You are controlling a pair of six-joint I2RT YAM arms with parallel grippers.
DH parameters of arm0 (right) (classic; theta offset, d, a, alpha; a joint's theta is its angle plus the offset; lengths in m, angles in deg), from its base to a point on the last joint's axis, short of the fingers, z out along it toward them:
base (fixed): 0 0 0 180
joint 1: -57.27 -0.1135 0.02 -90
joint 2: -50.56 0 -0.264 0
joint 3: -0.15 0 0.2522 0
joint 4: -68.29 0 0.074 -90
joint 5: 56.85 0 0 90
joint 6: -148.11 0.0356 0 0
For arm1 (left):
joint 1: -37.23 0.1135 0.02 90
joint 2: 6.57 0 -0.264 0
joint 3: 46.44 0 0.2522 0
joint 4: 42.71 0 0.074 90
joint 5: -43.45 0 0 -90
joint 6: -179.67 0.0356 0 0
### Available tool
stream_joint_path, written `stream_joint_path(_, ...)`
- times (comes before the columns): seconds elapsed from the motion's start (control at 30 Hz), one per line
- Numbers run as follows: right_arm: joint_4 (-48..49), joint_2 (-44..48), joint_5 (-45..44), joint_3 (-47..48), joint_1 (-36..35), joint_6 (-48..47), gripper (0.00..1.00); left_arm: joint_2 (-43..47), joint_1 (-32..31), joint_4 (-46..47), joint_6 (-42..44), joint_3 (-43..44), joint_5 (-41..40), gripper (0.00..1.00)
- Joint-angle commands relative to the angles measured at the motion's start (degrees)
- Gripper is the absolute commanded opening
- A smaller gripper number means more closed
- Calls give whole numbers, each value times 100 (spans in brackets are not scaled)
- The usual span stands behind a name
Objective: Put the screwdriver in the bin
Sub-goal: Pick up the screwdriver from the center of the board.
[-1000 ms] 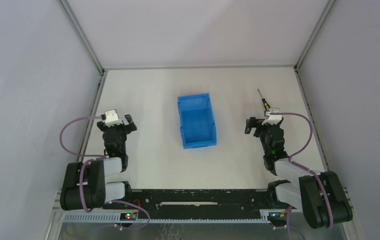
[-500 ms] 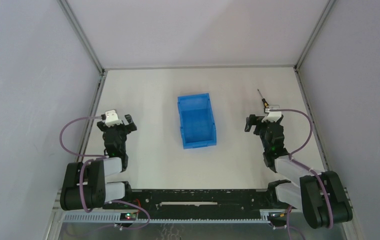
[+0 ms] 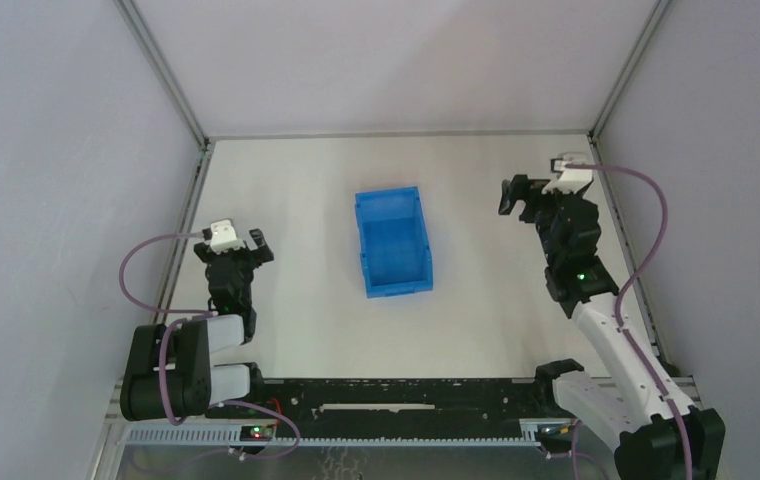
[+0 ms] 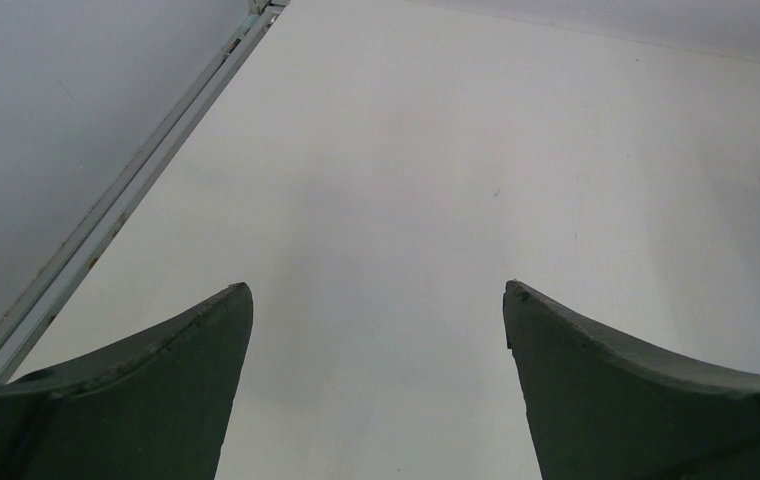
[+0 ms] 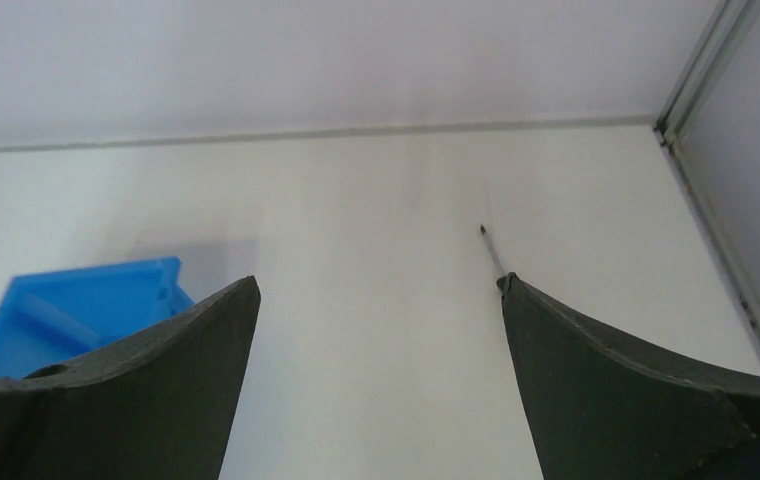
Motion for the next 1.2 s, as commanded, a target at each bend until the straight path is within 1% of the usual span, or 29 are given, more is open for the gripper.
stream_joint_path(0.0, -1416, 98, -83, 1122, -62, 57, 100, 43, -38, 162, 144, 175, -85, 100)
stream_joint_path(0.2, -2561, -85, -45, 2691, -76, 80, 100, 44, -41, 158, 142, 176, -87, 100)
stream_joint_path(0.37, -3260, -359, -46, 3873, -80, 7, 100, 44, -35, 162, 140, 179, -88, 100)
stream_joint_path(0.6, -4031, -753, -134, 5000, -76, -122, 100, 45, -41, 162, 142, 175, -90, 100)
stream_joint_path(0.8, -4263, -1191, 12, 5283, 110, -139, 100, 44, -44, 162, 145, 175, -94, 100)
stream_joint_path(0.93, -4391, -1728, 377, 5348, 519, -18, 100, 44, -42, 162, 141, 174, -85, 100)
stream_joint_path(1.17, -4436, -2849, 513, 5244, 931, 69, 100, 44, -36, 162, 144, 182, -91, 100)
